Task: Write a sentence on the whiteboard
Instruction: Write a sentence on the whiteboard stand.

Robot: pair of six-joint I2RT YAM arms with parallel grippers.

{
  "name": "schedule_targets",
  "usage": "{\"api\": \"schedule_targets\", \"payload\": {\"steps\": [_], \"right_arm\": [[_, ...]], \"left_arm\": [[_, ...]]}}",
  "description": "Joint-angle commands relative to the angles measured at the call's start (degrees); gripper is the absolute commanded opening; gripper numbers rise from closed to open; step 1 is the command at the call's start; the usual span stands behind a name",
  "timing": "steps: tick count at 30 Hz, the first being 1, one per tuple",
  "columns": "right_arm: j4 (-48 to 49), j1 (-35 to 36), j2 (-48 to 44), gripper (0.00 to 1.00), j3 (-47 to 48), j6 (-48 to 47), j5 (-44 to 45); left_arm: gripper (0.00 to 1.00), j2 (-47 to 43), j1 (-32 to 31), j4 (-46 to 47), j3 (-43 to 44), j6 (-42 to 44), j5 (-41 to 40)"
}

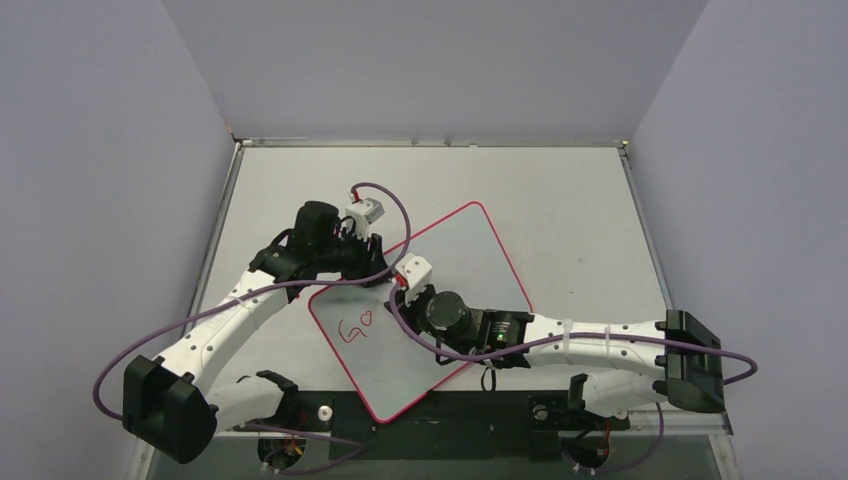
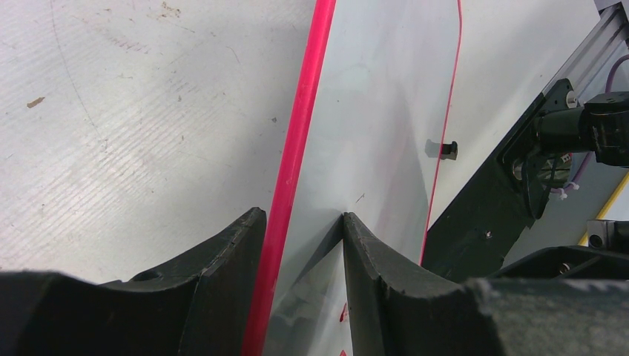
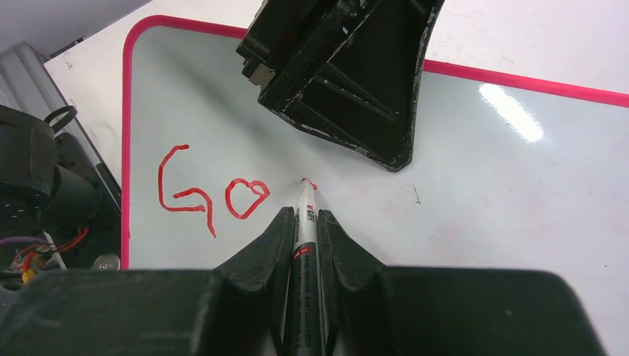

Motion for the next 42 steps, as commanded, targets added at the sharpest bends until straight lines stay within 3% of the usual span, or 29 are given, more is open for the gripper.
{"api": "schedule_targets", "payload": {"steps": [1,23,42], "right_arm": [[0.8,0.1,0.8,0.00,0.4,0.8,-0.7],[0.0,1.5,-1.7,0.00,-3.6,5.4,-0.4],[-2.2,1.0,-2.4,0.00,-2.5,3.9,2.9]], "left_arm": [[0.00,-0.5,-0.1,2.7,0.2,2.4,-6.0],[0.00,-0.8,-0.1,2.4,0.4,2.7,-6.2],[0.00,-0.7,-0.1,2.2,0.5,2.8,-6.2]]}}
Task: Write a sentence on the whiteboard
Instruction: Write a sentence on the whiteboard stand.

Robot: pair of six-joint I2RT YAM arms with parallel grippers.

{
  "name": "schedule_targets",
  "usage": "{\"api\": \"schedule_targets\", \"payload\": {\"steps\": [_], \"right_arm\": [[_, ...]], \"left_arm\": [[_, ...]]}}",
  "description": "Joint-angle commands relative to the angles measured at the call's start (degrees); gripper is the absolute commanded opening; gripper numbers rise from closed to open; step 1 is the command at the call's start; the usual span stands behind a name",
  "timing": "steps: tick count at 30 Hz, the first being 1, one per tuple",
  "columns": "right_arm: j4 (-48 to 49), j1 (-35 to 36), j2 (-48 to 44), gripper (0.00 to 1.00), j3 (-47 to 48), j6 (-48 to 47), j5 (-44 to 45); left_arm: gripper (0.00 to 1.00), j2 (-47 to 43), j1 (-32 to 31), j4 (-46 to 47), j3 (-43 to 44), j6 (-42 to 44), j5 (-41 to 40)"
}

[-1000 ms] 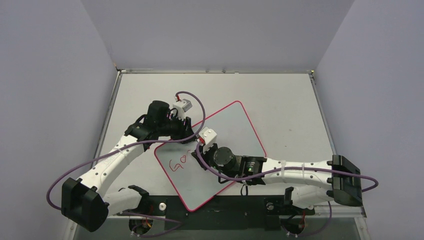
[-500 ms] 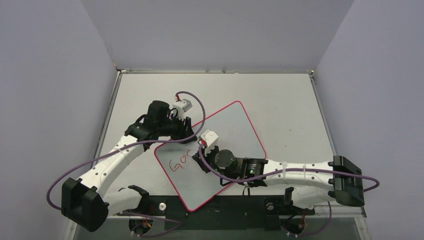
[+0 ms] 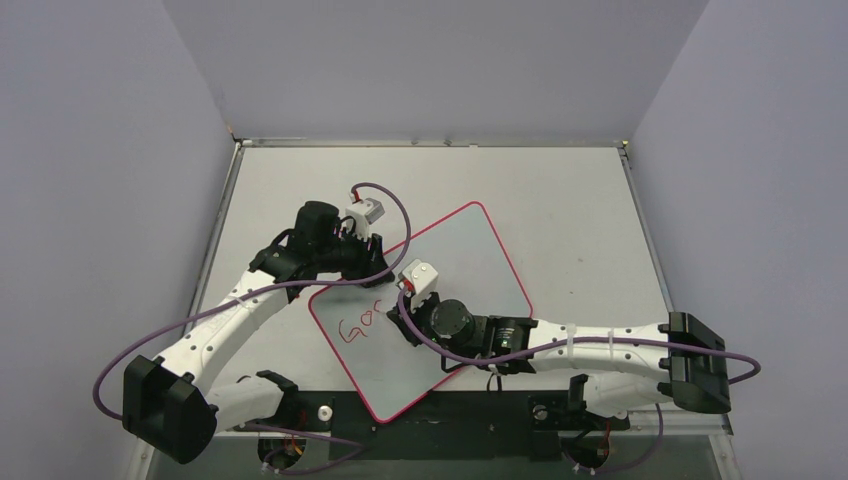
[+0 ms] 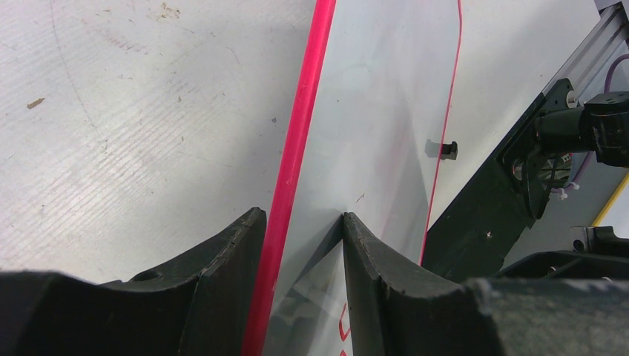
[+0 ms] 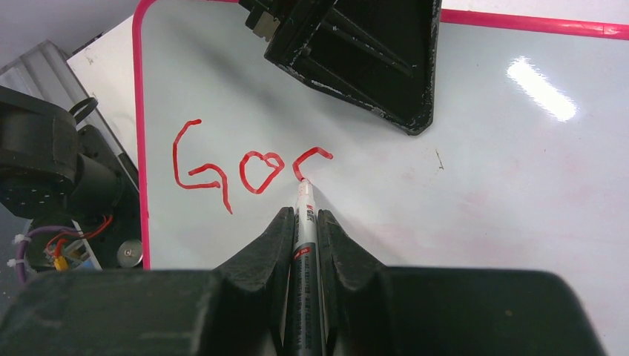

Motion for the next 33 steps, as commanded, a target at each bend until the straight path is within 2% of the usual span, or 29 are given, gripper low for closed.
{"api": "schedule_targets", "payload": {"steps": [1,33], "right_arm": [[-2.7,-0.3,-0.7,0.00,0.9,-1.1,3.0],[-3.9,-1.6,1.6,0.00,5.9,-2.9,3.5]], "left_arm": [[0.00,-0.7,0.0,2.2,0.5,2.8,-6.1],[0.00,-0.8,0.0,2.0,0.6,2.9,-6.0]]}}
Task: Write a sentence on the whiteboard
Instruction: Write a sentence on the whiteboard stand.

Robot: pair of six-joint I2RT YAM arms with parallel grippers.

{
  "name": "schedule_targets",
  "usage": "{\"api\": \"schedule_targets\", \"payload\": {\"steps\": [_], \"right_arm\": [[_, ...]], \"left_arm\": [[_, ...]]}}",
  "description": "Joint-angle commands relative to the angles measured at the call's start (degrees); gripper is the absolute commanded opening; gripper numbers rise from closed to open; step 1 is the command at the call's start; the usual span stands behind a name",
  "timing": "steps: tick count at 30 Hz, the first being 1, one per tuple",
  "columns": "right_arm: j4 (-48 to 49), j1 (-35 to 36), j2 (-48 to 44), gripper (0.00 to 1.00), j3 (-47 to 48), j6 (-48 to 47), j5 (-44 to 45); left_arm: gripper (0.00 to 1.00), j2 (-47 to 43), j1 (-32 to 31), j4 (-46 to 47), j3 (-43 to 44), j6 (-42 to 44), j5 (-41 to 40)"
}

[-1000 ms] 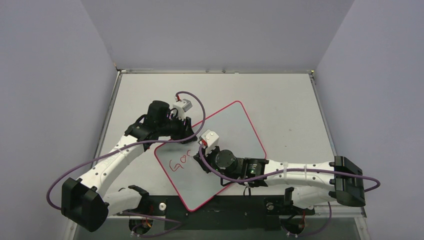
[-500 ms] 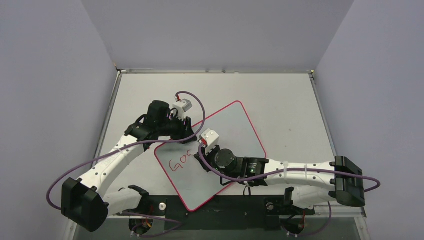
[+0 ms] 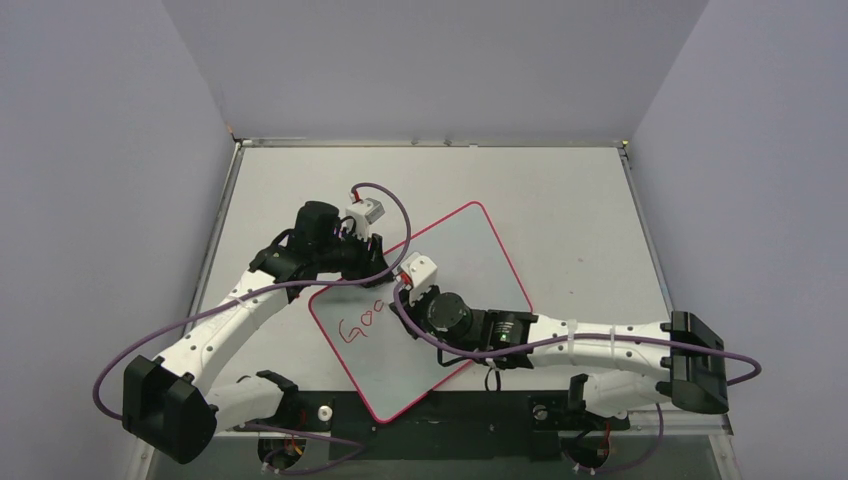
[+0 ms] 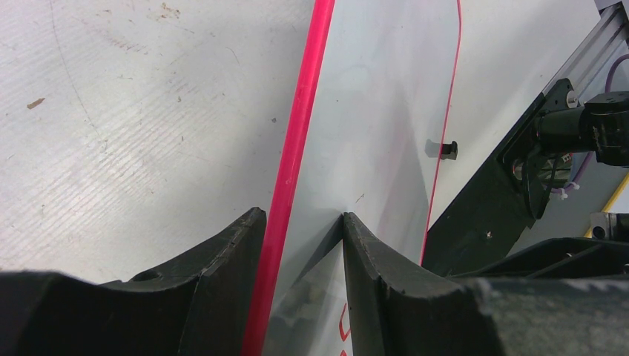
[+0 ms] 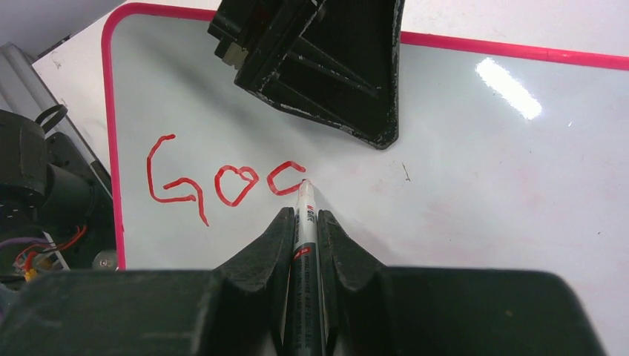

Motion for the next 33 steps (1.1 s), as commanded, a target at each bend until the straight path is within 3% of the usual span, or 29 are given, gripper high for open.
{"api": "schedule_targets", "payload": {"steps": [1,13,22,33], "right_arm": [[-0.1,-0.7,1.7,0.00,3.3,-1.5,1.2],[1.2,0.5,1.0,0.00,3.6,-2.2,-1.4],[0.7,0.5,-4.6,0.00,0.3,-1.0,1.4],[0.7,0.1,-4.7,0.00,-2.8,-0.2,3.9]], "left_arm": [[0.00,-0.8,0.0,2.1,0.5,2.8,-5.9],[0.00,-0.8,0.0,2.0,0.5,2.9,-6.0],[0.00,-1.0,-0.1,2.0,0.5,2.8,-5.9],[0.00,-1.3,-0.1,2.0,0.5,2.8,-6.1]]}}
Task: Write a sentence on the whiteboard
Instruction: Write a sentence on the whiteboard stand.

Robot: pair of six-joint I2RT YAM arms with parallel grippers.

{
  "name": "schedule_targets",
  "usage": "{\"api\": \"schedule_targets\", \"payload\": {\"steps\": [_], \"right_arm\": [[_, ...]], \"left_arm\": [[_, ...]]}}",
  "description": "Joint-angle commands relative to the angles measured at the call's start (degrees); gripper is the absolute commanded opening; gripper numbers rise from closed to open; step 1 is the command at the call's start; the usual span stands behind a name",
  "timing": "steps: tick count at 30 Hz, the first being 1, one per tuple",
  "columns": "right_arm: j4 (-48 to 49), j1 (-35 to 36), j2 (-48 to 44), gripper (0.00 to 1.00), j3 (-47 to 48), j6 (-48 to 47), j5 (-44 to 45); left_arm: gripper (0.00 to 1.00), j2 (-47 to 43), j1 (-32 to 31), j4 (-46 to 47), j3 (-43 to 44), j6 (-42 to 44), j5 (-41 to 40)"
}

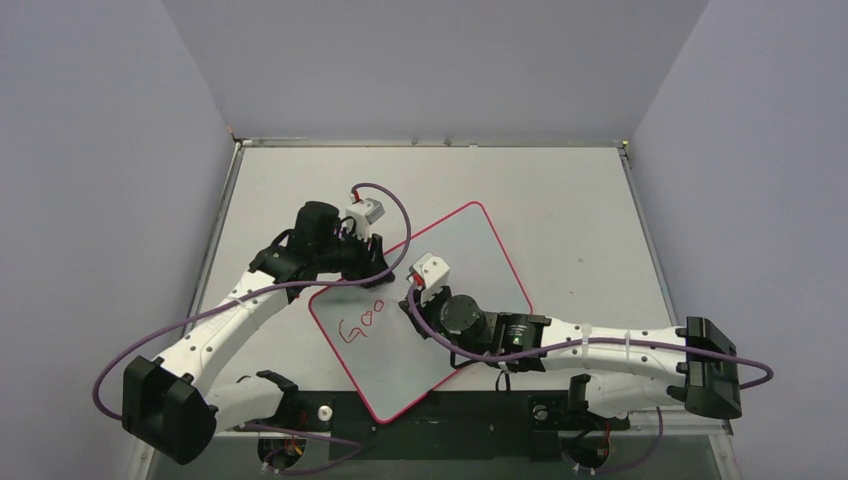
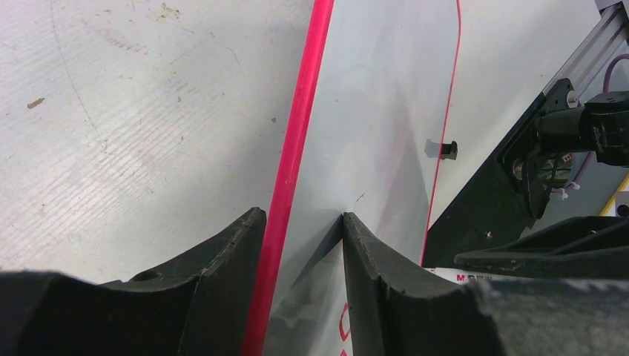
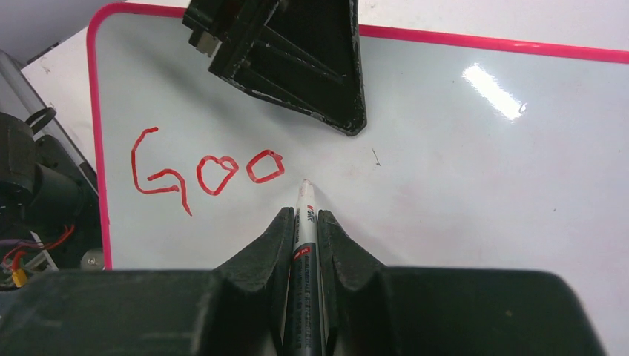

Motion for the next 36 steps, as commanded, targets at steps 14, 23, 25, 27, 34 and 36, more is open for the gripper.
{"api": "schedule_targets", "payload": {"steps": [14,23,25,27,34,36], "right_arm": [[2.9,-0.7,2.5,0.00,0.3,0.5,2.4],[3.1,-0.5,3.3,0.00,0.8,0.8,1.2],[3.2,-0.4,3.2,0.00,0.6,1.1,0.8],[3.2,-0.1,3.0,0.00,0.4,1.5,0.5],[2.9,0.6,2.3,0.00,-1.2,3.2,-0.1],[3.0,0.8,2.0,0.00,-1.9,3.6,-0.5]], "left_arm": [[0.00,-1.2,0.0,2.2,0.4,2.8,-5.8],[0.00,-1.2,0.0,2.1,0.3,2.8,-5.8],[0.00,-1.1,0.0,2.2,0.4,2.8,-5.8],[0.00,-1.1,0.0,2.1,0.4,2.8,-5.8],[0.00,-1.1,0.0,2.2,0.4,2.8,-5.7],[0.00,-1.1,0.0,2.1,0.4,2.8,-5.7]]}}
